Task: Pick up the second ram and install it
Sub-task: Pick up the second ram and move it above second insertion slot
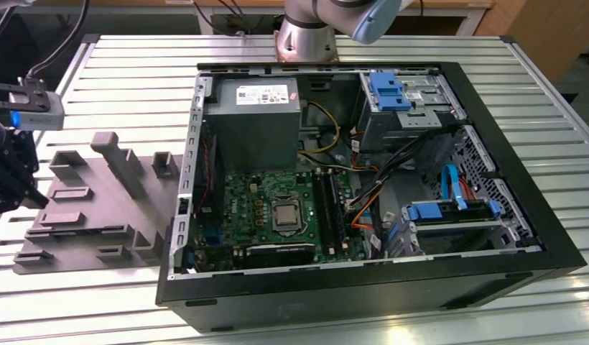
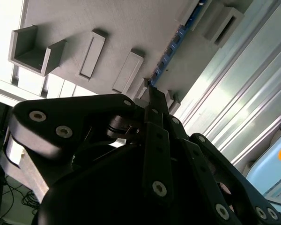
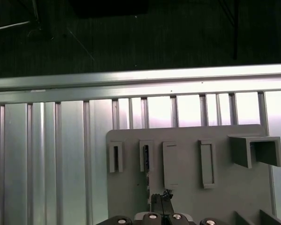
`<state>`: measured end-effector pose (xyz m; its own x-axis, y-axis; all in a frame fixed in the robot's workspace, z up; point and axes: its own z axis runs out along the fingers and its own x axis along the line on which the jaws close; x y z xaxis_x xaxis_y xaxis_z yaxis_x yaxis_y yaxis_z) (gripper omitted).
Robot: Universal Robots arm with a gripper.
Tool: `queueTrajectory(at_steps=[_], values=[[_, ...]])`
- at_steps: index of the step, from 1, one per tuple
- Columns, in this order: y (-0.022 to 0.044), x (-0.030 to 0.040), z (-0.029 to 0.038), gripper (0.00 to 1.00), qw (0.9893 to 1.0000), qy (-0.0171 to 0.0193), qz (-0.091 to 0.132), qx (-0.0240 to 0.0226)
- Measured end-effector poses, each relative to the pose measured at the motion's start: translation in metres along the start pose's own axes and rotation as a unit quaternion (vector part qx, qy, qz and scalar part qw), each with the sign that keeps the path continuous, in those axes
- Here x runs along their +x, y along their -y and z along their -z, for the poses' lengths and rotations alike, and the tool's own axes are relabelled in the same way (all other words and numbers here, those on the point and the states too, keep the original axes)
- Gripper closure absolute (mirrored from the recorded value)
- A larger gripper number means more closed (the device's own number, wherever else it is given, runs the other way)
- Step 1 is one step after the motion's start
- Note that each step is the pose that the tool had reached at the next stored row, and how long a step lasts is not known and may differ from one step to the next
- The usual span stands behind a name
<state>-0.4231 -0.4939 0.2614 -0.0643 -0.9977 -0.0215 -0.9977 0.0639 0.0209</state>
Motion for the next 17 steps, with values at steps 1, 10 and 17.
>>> queueTrajectory(at_steps=[1, 10, 17], values=[[0.0, 0.0005, -0.0005, 0.89, 1.0, 0.0, 0.0, 0.0], [0.0046, 0.0011, -0.0036, 0.89, 1.0, 0.0, 0.0, -0.0001], [0.0063, 0.0011, -0.0071, 0.89, 1.0, -0.0001, 0.0, -0.0002]])
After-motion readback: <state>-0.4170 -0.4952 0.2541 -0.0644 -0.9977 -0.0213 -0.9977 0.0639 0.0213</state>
